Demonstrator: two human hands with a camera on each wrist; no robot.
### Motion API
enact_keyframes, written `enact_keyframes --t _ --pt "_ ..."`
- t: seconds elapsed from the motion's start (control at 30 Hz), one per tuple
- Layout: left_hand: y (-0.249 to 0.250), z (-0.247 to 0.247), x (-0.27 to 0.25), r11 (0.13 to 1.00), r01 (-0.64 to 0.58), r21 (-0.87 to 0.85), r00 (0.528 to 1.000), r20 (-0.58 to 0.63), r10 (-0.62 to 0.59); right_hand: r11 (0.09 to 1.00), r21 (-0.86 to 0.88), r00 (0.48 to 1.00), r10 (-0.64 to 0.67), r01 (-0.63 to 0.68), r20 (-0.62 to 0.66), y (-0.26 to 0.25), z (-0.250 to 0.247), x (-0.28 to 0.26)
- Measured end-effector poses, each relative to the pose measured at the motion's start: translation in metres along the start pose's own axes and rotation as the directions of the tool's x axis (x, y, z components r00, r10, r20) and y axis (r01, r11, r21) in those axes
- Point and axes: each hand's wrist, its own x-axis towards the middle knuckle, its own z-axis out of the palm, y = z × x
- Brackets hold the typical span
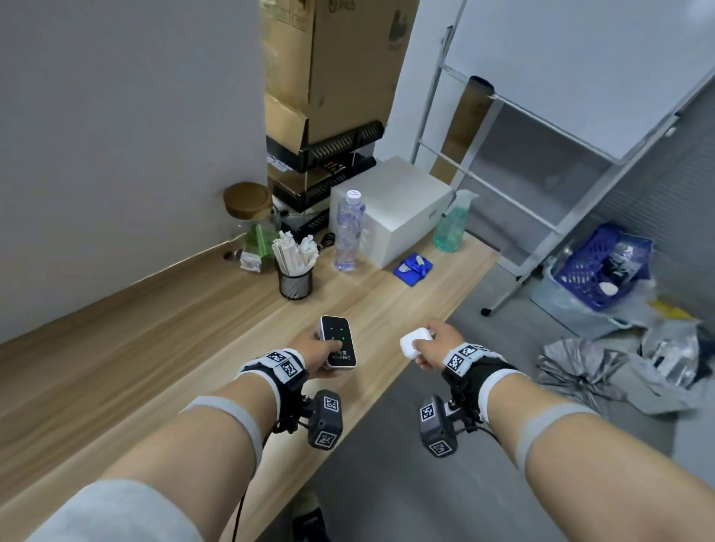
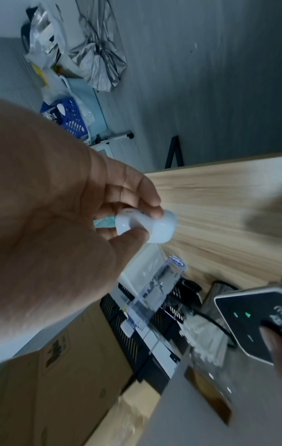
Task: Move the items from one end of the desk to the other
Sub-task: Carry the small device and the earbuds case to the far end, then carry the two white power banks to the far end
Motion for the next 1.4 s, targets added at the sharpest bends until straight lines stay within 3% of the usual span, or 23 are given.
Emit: enact_keyframes --t 0.17,0.3,0.37,0.53,0.6,0.7,0.77,0.87,0.93,1.07,1.23,1.4 --pt "0.015 0.016 0.045 0.995 0.066 -0.075 0.994 -0.082 -0.072 0.999 -0.031 0.997 -0.032 0.034 0.063 -0.01 -0.015 0.068" --pt "0.012 0.024 0.09 0.986 0.117 -0.122 0.963 -0.228 -0.142 0.997 -0.078 0.993 -0.011 0.021 0.12 0.003 -0.004 0.161" --pt "0.005 0.026 0.113 0.982 0.13 -0.139 0.937 -0.305 -0.168 0.995 -0.093 0.983 -0.021 0.038 0.182 0.015 0.011 0.216" --pt "0.01 0.045 0.136 0.923 0.116 -0.366 0.832 -0.472 -0.292 0.99 -0.118 0.953 -0.042 0.081 0.3 -0.01 0.029 0.275" --pt "-0.008 0.042 0.159 0.922 0.138 -0.361 0.787 -0.525 -0.324 0.996 -0.05 0.939 -0.051 0.072 0.339 -0.022 0.039 0.29" --pt "-0.028 0.037 0.179 0.946 0.24 -0.216 0.703 -0.634 -0.323 0.996 0.041 0.917 -0.093 0.084 0.387 -0.033 0.055 0.31" --pt "-0.01 0.043 0.168 0.95 0.264 -0.167 0.674 -0.673 -0.305 0.993 0.045 0.907 -0.116 0.107 0.404 -0.053 0.053 0.302" --pt "0.009 0.047 0.159 0.93 0.236 -0.283 0.658 -0.658 -0.367 0.989 0.035 0.897 -0.148 0.147 0.417 -0.052 0.067 0.316" --pt "0.01 0.047 0.157 0.904 0.21 -0.373 0.63 -0.655 -0.417 0.982 -0.006 0.91 -0.174 0.19 0.377 -0.065 0.06 0.297" --pt "0.012 0.051 0.144 0.86 0.064 -0.506 0.666 -0.62 -0.414 0.96 -0.087 0.927 -0.231 0.268 0.296 -0.071 0.051 0.282" --pt "0.002 0.044 0.101 0.84 -0.013 -0.542 0.712 -0.595 -0.373 0.958 -0.178 0.968 -0.197 0.224 0.155 -0.077 0.05 0.256" --pt "-0.022 0.01 0.038 0.863 -0.026 -0.505 0.726 -0.603 -0.33 0.922 -0.244 0.935 -0.233 0.3 0.267 -0.084 0.062 0.201"
